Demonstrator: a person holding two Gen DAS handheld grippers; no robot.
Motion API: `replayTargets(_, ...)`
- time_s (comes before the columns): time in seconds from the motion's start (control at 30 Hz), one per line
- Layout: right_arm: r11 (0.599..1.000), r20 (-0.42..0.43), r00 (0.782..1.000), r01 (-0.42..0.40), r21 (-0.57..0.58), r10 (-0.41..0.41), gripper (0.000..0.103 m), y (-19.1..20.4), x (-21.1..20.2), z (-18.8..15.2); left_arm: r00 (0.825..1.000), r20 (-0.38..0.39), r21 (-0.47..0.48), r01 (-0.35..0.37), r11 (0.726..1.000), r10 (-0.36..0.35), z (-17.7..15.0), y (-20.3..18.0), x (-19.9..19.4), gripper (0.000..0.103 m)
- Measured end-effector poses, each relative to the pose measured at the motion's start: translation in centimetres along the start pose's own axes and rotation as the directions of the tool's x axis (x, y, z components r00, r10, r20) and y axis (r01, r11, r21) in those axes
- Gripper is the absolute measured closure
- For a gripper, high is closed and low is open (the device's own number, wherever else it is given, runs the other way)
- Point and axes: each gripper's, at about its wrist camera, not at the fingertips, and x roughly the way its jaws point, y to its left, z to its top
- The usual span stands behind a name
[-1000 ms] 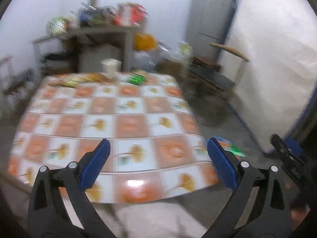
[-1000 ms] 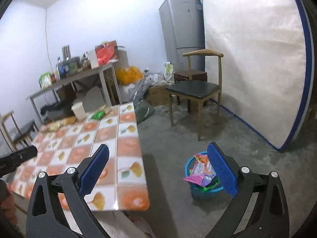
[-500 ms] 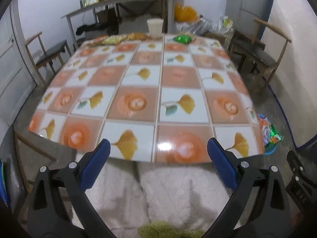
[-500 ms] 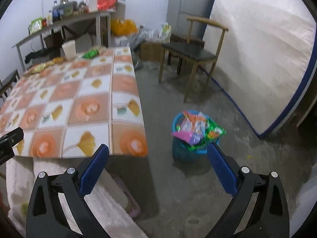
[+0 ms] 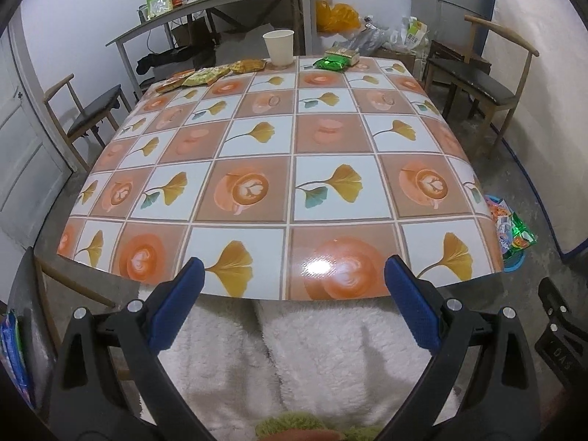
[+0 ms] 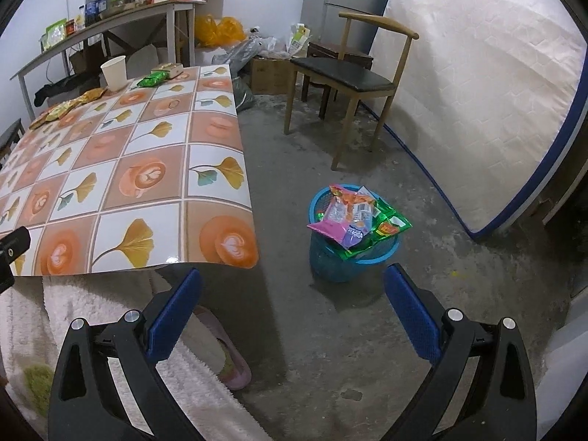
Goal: Collect trash
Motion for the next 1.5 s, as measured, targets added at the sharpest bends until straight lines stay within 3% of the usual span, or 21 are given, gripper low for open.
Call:
replayTargets(0.5, 0.999, -0.001, 1.0, 0.016, 0.031, -0.016, 0.007, -1.2, 0.2, 0.3, 0.999, 0.006, 0.041, 0.034, 0.999, -0.034, 0.2, -2.0, -0.6, 0.009)
replayTargets(1.5, 0.998, 0.031, 0.999, 0.011, 0.063, -0.013, 0.007, -1.7, -0.8, 0.2, 0.999, 0.001, 0.015, 0.045, 0.999, -0.045, -0.1, -1.8, -1.3, 0.009)
